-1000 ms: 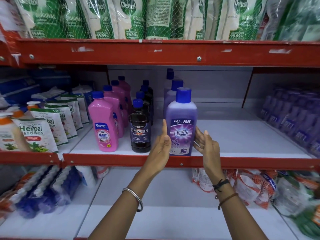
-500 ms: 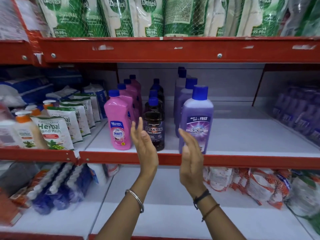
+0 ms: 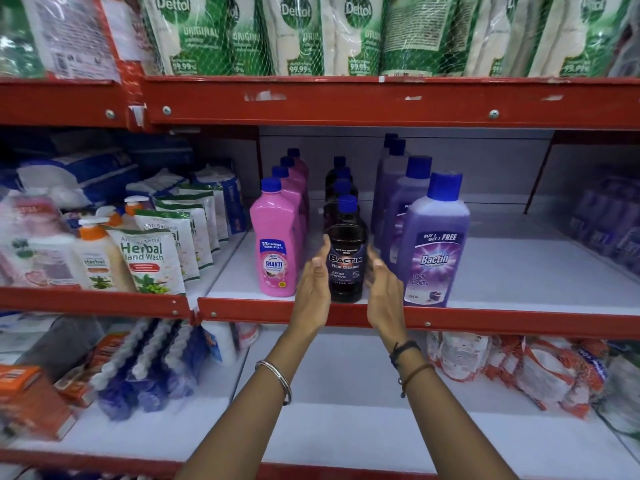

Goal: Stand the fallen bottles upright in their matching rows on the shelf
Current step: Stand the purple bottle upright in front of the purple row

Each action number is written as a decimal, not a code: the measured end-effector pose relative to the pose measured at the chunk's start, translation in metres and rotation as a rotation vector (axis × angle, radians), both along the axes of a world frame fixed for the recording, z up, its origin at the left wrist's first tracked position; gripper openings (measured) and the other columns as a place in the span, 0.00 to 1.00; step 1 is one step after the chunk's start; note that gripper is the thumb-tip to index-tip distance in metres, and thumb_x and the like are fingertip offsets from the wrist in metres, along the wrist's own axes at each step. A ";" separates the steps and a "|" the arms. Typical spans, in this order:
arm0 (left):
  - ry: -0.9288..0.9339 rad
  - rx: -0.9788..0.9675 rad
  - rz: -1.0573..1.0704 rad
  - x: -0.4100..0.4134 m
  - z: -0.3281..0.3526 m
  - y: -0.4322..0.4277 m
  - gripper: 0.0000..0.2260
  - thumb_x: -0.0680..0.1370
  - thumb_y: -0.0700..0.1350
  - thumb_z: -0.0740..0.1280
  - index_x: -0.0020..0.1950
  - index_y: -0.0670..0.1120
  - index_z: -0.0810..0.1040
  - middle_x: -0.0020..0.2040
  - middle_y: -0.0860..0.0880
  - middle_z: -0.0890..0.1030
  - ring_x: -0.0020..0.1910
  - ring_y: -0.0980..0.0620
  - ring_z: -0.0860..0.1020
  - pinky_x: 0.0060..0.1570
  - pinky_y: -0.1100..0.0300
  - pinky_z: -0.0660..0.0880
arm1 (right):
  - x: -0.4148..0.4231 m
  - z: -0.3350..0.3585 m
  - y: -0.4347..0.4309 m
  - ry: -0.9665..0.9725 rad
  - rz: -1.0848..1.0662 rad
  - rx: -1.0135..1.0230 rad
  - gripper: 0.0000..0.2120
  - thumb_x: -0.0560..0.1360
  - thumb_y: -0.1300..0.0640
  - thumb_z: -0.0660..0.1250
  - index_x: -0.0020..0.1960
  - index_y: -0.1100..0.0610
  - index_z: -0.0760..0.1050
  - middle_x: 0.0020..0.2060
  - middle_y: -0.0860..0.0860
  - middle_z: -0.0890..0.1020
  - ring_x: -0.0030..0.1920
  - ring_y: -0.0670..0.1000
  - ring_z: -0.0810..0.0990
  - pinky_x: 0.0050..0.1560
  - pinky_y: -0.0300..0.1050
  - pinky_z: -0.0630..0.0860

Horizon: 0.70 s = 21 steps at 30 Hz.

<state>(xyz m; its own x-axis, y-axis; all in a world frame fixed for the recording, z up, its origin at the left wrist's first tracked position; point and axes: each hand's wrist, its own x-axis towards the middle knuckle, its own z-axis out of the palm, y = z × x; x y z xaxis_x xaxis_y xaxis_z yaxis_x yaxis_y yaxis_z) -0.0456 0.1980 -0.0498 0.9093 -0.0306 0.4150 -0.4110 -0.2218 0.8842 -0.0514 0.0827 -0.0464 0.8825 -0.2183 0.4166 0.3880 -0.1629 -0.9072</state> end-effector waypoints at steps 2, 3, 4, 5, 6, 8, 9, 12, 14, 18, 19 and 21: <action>-0.007 -0.003 -0.002 -0.003 -0.002 0.002 0.33 0.67 0.77 0.39 0.70 0.71 0.55 0.73 0.64 0.58 0.76 0.55 0.57 0.75 0.44 0.57 | -0.003 -0.003 -0.001 0.014 -0.005 -0.006 0.25 0.76 0.44 0.47 0.69 0.48 0.68 0.65 0.51 0.77 0.65 0.48 0.75 0.68 0.53 0.71; -0.010 -0.005 -0.005 -0.006 -0.002 0.003 0.32 0.67 0.77 0.39 0.70 0.71 0.55 0.73 0.64 0.58 0.76 0.55 0.56 0.75 0.44 0.57 | -0.005 -0.005 -0.002 0.016 -0.006 -0.013 0.26 0.75 0.43 0.47 0.69 0.48 0.68 0.65 0.51 0.77 0.66 0.48 0.74 0.68 0.54 0.71; -0.009 -0.007 -0.008 -0.008 -0.003 0.004 0.31 0.67 0.77 0.39 0.69 0.72 0.55 0.73 0.64 0.59 0.76 0.55 0.56 0.75 0.44 0.57 | -0.009 -0.005 -0.001 0.013 -0.003 -0.008 0.26 0.75 0.42 0.47 0.69 0.48 0.68 0.66 0.51 0.77 0.66 0.48 0.74 0.68 0.54 0.71; -0.004 -0.011 -0.014 -0.011 -0.004 0.005 0.31 0.67 0.77 0.39 0.69 0.73 0.55 0.73 0.64 0.59 0.76 0.55 0.57 0.75 0.44 0.57 | -0.011 -0.006 -0.002 0.009 0.004 0.005 0.25 0.76 0.43 0.48 0.69 0.48 0.68 0.66 0.52 0.77 0.65 0.48 0.75 0.68 0.53 0.71; -0.004 -0.019 -0.019 -0.014 -0.005 0.006 0.32 0.67 0.77 0.39 0.69 0.72 0.55 0.74 0.63 0.59 0.76 0.55 0.57 0.74 0.43 0.57 | -0.013 -0.008 -0.002 0.003 0.012 0.018 0.25 0.76 0.44 0.48 0.69 0.49 0.68 0.66 0.52 0.77 0.65 0.48 0.75 0.67 0.52 0.72; 0.005 -0.038 -0.029 -0.017 -0.006 0.006 0.34 0.66 0.77 0.40 0.70 0.71 0.56 0.76 0.59 0.59 0.76 0.54 0.57 0.74 0.42 0.58 | -0.015 -0.009 -0.002 -0.002 0.014 0.007 0.24 0.76 0.45 0.48 0.69 0.49 0.67 0.66 0.51 0.77 0.65 0.47 0.75 0.67 0.49 0.72; 0.013 -0.041 -0.034 -0.017 -0.006 0.007 0.34 0.65 0.78 0.40 0.70 0.71 0.56 0.77 0.58 0.59 0.76 0.53 0.57 0.74 0.42 0.58 | -0.016 -0.010 -0.002 -0.002 0.013 -0.008 0.25 0.77 0.45 0.48 0.70 0.49 0.67 0.65 0.50 0.77 0.64 0.47 0.75 0.65 0.47 0.73; 0.026 -0.015 -0.034 -0.022 -0.001 0.008 0.34 0.65 0.78 0.39 0.69 0.72 0.55 0.77 0.56 0.60 0.76 0.52 0.58 0.74 0.42 0.58 | -0.020 -0.008 0.001 0.012 0.011 -0.021 0.23 0.79 0.45 0.48 0.71 0.50 0.65 0.67 0.51 0.75 0.64 0.46 0.74 0.62 0.38 0.71; 0.001 -0.054 -0.004 -0.027 0.001 0.009 0.35 0.66 0.78 0.40 0.70 0.69 0.60 0.75 0.54 0.64 0.75 0.52 0.61 0.74 0.45 0.59 | -0.026 -0.006 0.006 0.001 -0.044 -0.054 0.23 0.80 0.46 0.48 0.72 0.51 0.63 0.71 0.51 0.70 0.68 0.45 0.68 0.66 0.38 0.65; -0.137 -0.282 0.223 -0.032 0.002 0.028 0.35 0.71 0.73 0.45 0.70 0.57 0.65 0.69 0.53 0.69 0.67 0.63 0.68 0.63 0.70 0.64 | -0.044 -0.008 0.029 -0.207 -0.248 0.001 0.27 0.77 0.44 0.49 0.72 0.55 0.63 0.71 0.50 0.67 0.70 0.44 0.64 0.71 0.41 0.60; -0.168 -0.328 0.274 -0.030 0.004 0.037 0.31 0.74 0.69 0.45 0.71 0.55 0.65 0.68 0.54 0.68 0.63 0.71 0.67 0.59 0.76 0.64 | -0.048 -0.008 0.036 -0.293 -0.237 0.002 0.26 0.77 0.46 0.49 0.71 0.56 0.64 0.70 0.50 0.69 0.71 0.44 0.65 0.71 0.40 0.61; -0.163 -0.364 0.320 -0.019 0.007 0.056 0.24 0.80 0.59 0.46 0.73 0.51 0.63 0.70 0.53 0.64 0.59 0.79 0.64 0.56 0.80 0.64 | -0.049 -0.007 0.052 -0.377 -0.108 -0.037 0.24 0.78 0.50 0.50 0.70 0.57 0.66 0.69 0.49 0.71 0.70 0.44 0.67 0.70 0.38 0.63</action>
<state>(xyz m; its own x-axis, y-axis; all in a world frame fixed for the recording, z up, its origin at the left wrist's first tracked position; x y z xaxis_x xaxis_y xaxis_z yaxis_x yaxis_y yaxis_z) -0.0650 0.2536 -0.0427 0.7718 0.4120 0.4844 -0.5120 -0.0489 0.8576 -0.1009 0.1349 -0.0539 0.6390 -0.2800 0.7165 0.6717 -0.2509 -0.6971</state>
